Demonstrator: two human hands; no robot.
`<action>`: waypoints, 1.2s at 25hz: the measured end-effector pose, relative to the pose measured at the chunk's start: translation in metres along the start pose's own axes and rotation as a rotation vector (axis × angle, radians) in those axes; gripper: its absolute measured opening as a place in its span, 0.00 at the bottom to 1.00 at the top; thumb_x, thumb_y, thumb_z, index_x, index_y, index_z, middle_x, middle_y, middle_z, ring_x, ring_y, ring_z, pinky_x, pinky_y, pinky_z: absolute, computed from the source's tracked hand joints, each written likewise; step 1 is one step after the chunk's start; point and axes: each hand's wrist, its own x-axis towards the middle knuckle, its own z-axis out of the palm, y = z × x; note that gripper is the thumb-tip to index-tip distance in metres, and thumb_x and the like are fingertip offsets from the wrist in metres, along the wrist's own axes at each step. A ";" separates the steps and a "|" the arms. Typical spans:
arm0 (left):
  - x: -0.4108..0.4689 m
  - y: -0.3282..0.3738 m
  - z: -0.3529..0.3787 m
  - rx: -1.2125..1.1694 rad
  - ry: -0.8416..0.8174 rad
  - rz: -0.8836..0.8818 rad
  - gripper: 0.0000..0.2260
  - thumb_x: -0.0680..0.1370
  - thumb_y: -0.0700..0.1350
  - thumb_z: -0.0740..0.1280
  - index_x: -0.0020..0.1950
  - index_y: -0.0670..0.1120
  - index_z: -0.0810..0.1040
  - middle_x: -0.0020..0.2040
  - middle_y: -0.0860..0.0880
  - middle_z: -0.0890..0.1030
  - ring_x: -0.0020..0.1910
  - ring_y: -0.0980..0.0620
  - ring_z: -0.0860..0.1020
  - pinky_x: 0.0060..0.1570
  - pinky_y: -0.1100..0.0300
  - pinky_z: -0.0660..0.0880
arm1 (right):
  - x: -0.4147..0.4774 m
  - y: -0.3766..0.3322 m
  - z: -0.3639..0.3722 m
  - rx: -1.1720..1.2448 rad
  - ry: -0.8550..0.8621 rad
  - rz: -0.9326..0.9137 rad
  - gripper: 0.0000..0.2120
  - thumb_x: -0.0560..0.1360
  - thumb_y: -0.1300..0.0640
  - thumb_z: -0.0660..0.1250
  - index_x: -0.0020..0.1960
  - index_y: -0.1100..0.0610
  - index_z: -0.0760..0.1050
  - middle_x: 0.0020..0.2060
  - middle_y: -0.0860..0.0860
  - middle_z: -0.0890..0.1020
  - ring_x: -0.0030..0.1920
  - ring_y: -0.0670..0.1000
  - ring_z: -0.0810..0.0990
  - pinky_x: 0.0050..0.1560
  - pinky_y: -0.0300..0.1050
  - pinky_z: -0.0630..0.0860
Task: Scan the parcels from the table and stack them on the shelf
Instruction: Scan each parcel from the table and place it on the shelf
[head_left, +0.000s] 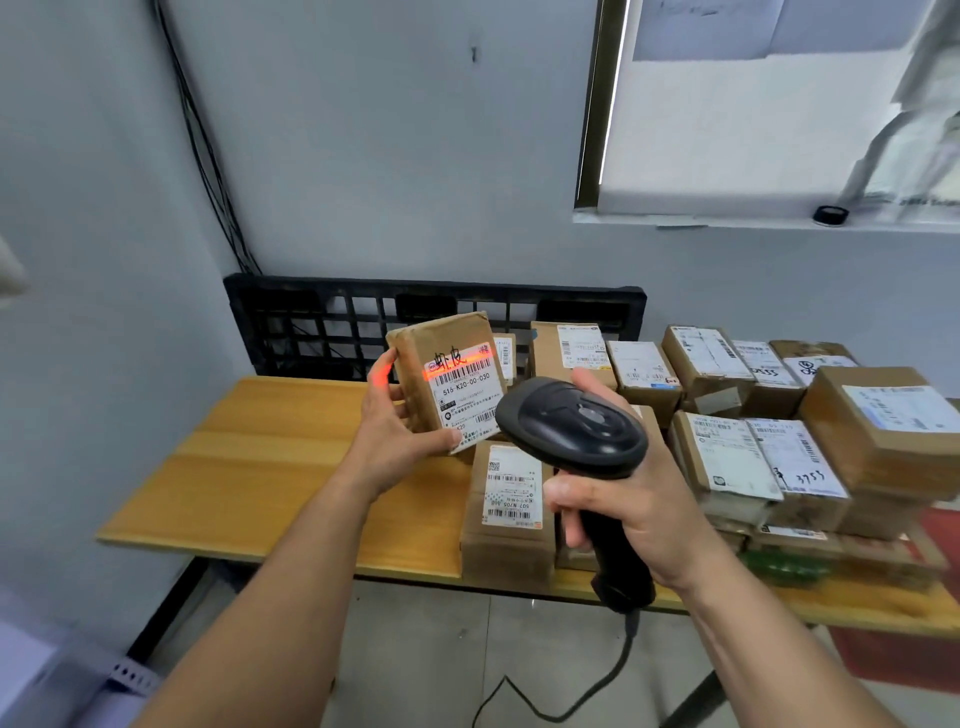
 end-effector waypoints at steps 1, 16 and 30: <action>-0.003 0.001 0.000 -0.002 0.005 0.003 0.52 0.64 0.35 0.79 0.76 0.57 0.50 0.65 0.45 0.70 0.57 0.54 0.74 0.42 0.67 0.76 | -0.003 0.000 -0.001 -0.003 -0.004 0.002 0.47 0.65 0.63 0.74 0.75 0.39 0.55 0.32 0.57 0.83 0.25 0.56 0.77 0.28 0.45 0.77; -0.106 0.001 -0.031 0.087 0.242 -0.032 0.50 0.63 0.43 0.81 0.73 0.63 0.52 0.66 0.49 0.68 0.62 0.51 0.72 0.60 0.47 0.76 | -0.029 0.009 0.021 0.004 -0.137 -0.048 0.50 0.62 0.62 0.76 0.75 0.40 0.55 0.47 0.58 0.84 0.25 0.55 0.78 0.26 0.44 0.77; -0.251 -0.017 -0.201 0.090 0.497 -0.063 0.44 0.67 0.44 0.79 0.74 0.58 0.57 0.66 0.52 0.72 0.62 0.57 0.74 0.47 0.68 0.74 | -0.065 -0.016 0.209 0.024 -0.325 -0.108 0.51 0.59 0.58 0.80 0.74 0.39 0.57 0.47 0.57 0.84 0.27 0.56 0.79 0.27 0.47 0.78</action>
